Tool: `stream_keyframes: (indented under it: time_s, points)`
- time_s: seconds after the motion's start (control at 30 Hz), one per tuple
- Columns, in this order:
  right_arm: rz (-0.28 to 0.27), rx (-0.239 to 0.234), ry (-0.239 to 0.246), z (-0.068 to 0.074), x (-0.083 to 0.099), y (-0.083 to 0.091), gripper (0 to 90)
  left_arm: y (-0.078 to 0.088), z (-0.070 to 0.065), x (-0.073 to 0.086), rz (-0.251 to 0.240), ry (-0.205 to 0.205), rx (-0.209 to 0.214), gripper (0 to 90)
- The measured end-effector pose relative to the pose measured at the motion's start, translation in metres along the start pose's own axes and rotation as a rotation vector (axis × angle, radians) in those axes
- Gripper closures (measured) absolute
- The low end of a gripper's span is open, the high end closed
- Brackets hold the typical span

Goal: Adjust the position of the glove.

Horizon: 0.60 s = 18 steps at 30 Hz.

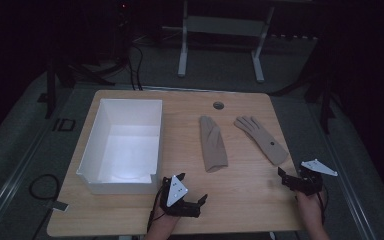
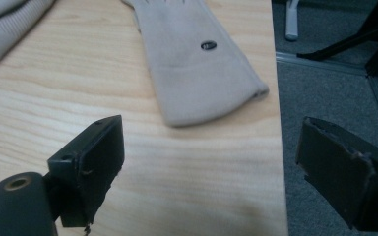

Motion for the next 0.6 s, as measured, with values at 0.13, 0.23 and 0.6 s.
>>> stream_keyframes:
  time_s: [0.13, 0.23, 0.6]
  points:
    - [-0.01, 0.043, 0.01, 0.001, -0.016, 0.005, 10.9, 0.0, 0.0, 0.0, -0.003, 0.003, 0.003, 0.5]
    - [-0.001, -0.011, 0.033, 0.002, -0.028, 0.007, 18.4, 0.0, 0.0, 0.0, 0.0, -0.001, 0.003, 0.6]
    - [-0.057, -0.116, -0.021, 0.019, -0.076, 0.004, 11.1, 0.0, 0.0, 0.0, -0.001, 0.001, 0.003, 0.6]
Point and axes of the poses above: each handheld gripper's, and its own axes: y roughly backward along the jaws, x roughly out of its underside, z roughly to its left, the point moved 3 cm from there along -y, roughly forward along the jaws, and after that the axes turned 10 degrees about y, right-handed, at the moved point
